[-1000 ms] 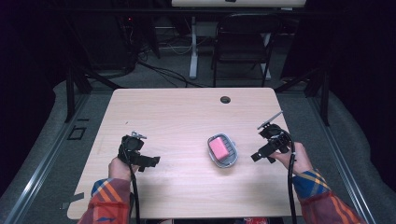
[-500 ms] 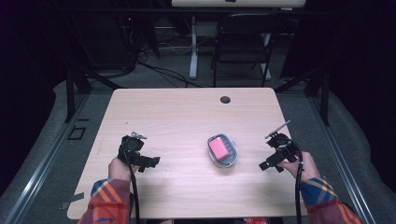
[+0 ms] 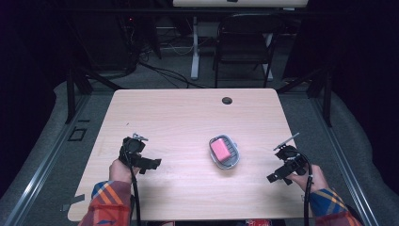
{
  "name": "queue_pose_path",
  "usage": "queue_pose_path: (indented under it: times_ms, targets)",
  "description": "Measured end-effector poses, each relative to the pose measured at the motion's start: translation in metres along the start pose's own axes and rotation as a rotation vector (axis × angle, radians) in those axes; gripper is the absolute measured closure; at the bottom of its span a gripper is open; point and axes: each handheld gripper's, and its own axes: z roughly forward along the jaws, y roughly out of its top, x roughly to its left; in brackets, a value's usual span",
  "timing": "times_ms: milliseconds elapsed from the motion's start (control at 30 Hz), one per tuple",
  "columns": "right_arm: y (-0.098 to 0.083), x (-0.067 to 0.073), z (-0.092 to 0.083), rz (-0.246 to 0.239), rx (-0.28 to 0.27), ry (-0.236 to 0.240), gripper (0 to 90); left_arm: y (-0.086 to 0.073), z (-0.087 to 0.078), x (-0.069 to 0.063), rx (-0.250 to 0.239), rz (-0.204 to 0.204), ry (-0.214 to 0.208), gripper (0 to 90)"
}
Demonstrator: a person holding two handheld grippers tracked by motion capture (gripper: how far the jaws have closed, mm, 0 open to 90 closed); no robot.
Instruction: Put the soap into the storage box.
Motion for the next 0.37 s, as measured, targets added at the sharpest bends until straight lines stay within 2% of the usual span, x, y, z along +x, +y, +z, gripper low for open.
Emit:
queue_pose_path:
  times_ms: [33,67,100,133,167,200,233,267,300,333,367]
  targets:
    - [-0.002,0.0,0.001,0.006,0.016,0.005,5.0,0.0,0.0,0.0,-0.001,0.002,0.002,4.2]
    - [-0.006,0.002,0.006,0.029,-0.011,0.021,5.0,0.0,0.0,0.0,-0.001,0.005,0.002,4.2]
    - [-0.003,-0.002,0.002,-0.05,0.085,0.015,5.3,0.0,0.0,0.0,-0.002,0.007,0.003,4.2]
    - [-0.01,0.005,0.015,0.068,-0.048,0.042,5.5,0.0,0.0,0.0,0.0,0.009,0.003,4.1]
    - [-0.001,-0.002,0.006,-0.102,0.143,0.006,5.6,0.0,0.001,0.0,0.003,0.009,0.001,3.9]
    - [-0.009,0.008,0.019,0.046,-0.032,0.036,5.9,0.001,0.002,0.001,0.01,0.015,-0.001,3.7]
    - [0.0,0.002,0.01,-0.1,0.138,0.002,6.2,0.001,0.003,0.0,0.015,0.01,-0.004,3.5]
    - [0.0,0.004,0.012,-0.089,0.123,0.005,6.4,0.001,0.004,0.001,0.025,0.019,-0.009,2.8]
    - [-0.003,0.008,0.017,-0.051,0.072,0.013,6.3,0.001,0.006,0.001,0.042,0.014,-0.02,2.0]
    - [-0.003,0.009,0.019,-0.045,0.055,0.016,6.3,0.002,0.008,0.001,0.05,0.013,-0.025,1.0]
    - [-0.002,0.009,0.018,-0.056,0.075,0.02,6.3,0.002,0.011,0.002,0.062,0.013,-0.035,0.3]
